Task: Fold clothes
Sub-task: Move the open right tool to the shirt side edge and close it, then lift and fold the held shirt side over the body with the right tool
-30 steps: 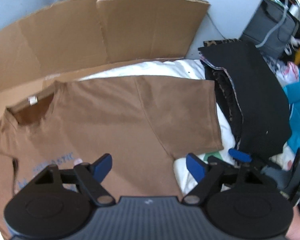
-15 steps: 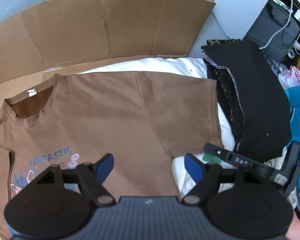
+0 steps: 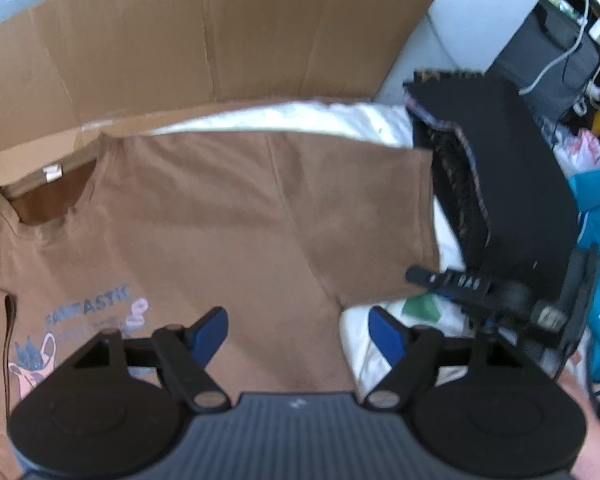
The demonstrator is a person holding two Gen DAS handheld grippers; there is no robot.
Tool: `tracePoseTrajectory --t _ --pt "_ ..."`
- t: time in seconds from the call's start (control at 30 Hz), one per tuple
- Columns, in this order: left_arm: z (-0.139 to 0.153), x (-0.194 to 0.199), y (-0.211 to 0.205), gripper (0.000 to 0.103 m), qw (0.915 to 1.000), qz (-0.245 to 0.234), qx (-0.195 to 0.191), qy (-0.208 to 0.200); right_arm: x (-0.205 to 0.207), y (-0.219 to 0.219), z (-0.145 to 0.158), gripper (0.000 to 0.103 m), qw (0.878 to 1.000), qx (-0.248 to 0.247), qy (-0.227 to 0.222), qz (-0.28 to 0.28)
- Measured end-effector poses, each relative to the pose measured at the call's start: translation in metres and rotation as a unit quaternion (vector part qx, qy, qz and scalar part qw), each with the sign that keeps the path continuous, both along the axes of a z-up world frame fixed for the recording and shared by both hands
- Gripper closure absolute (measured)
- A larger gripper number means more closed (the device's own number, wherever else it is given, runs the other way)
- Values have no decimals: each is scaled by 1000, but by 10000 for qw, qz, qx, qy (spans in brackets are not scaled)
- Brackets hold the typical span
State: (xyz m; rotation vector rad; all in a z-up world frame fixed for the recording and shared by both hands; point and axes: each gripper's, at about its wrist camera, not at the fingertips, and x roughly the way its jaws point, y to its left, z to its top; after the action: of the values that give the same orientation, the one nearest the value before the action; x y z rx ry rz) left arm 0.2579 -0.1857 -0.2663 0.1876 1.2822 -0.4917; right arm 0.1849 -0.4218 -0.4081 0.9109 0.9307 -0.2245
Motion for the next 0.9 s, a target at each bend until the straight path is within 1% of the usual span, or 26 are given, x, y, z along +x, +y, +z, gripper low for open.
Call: tracePoseTrajectory --t 0.03,0.07,0.1,0.17,0.23,0.3,0.37,0.4,0.47,0.53,0.7,0.9 --pt "-4 0 0 31 10000 -62 14 23 -1 1 2 95 10000 -21 -62 36" --pt "-6 0 -1 33 9999 -153 23 6 -2 1 4 96 9999 -42 -123 73" --pt "-9 0 -2 38 9997 -239 29 -13 -3 2 6 98 9997 -62 -185 109" --pt "-12 1 -1 44 9994 -335 -12 -72 -5 4 10 99 9993 -104 -309 182" --pt "-15 3 0 53 9994 -345 -69 -58 -8 5 14 99 9986 -145 -434 247" --pt "-21 2 -2 70 9990 -440 -95 -9 -9 6 21 99 9978 -197 -567 286" --pt "-27 0 -3 78 9988 -489 -85 34 -9 8 27 99 9967 -255 -698 337" --pt "-30 -1 -4 80 9986 -511 -101 61 -10 9 30 99 9960 -284 -763 363" --pt "-35 -4 -7 80 9982 -568 -150 114 -9 11 35 99 9948 -326 -869 414" --pt "-40 -6 -11 81 9973 -711 -157 64 -7 14 37 99 9940 -351 -932 453" --pt "-54 -5 -22 83 9944 -1041 -163 -75 -4 19 39 99 9932 -325 -1000 496" --pt "-76 3 -37 88 9908 -1341 -30 -183 -8 21 37 99 9927 -324 -1013 562"
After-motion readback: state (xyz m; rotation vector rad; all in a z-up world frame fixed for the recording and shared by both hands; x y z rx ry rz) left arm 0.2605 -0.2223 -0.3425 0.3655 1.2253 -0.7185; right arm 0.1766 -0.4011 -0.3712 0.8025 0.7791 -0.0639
